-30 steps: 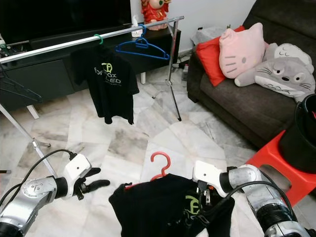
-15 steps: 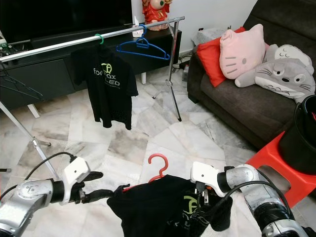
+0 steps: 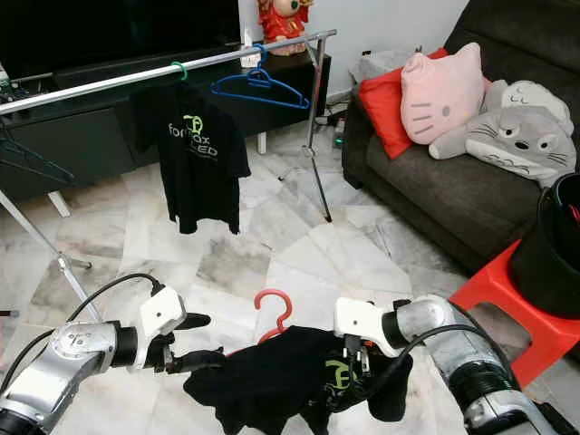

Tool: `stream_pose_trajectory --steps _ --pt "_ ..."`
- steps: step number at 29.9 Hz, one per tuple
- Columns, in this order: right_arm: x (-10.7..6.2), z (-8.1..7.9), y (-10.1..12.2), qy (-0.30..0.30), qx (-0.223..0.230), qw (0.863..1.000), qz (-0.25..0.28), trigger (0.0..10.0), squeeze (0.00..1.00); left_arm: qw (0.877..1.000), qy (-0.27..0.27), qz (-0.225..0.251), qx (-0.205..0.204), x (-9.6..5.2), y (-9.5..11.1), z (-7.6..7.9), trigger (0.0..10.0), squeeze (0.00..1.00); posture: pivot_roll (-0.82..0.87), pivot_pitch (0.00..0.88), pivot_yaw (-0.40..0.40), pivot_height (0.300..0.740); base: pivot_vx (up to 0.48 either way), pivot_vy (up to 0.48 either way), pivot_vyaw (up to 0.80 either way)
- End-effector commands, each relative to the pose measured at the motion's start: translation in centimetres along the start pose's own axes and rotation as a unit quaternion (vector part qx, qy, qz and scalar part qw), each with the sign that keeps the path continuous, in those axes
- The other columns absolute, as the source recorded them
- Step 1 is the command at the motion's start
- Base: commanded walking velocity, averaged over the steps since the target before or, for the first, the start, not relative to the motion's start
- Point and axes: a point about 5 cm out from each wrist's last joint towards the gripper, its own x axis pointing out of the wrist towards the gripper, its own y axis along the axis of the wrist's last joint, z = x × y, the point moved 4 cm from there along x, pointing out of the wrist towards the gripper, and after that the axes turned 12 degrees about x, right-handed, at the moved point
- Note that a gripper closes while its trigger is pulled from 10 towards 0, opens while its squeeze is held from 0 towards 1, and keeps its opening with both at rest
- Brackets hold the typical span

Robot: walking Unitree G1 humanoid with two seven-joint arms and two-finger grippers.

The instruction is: Hang hanger

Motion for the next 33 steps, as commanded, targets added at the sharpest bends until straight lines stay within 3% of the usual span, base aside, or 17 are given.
stream_pose_trajectory --steps 1,8,22,33 --pt "-0.2 0.7 1.1 -0.007 -0.018 1.0 0.008 10.0 0.0 1.0 -0.014 -0.005 0.014 0.1 0.3 0.2 10.0 0.0 -0.04 0.0 -0.049 0.74 0.0 0.0 0.0" --pt "0.1 1.7 1.9 -0.036 -0.024 0.999 0.009 10.0 0.0 0.999 -0.037 -0.027 0.025 0.0 0.0 0.8 10.0 0.0 -0.04 0.0 -0.049 0.74 0.0 0.0 0.0" --pt "0.8 1.3 2.2 -0.023 -0.028 0.999 0.017 10.0 0.0 0.997 -0.021 -0.062 0.04 0.5 -1.2 0.5 10.0 0.0 -0.02 0.0 -0.042 0.74 0.0 0.0 0.0" --pt "0.9 1.6 2.5 -0.031 -0.029 0.999 0.018 10.0 0.0 0.994 -0.061 -0.08 0.04 0.2 -1.8 1.6 10.0 0.0 -0.01 0.0 -0.033 0.74 0.0 0.0 0.0"
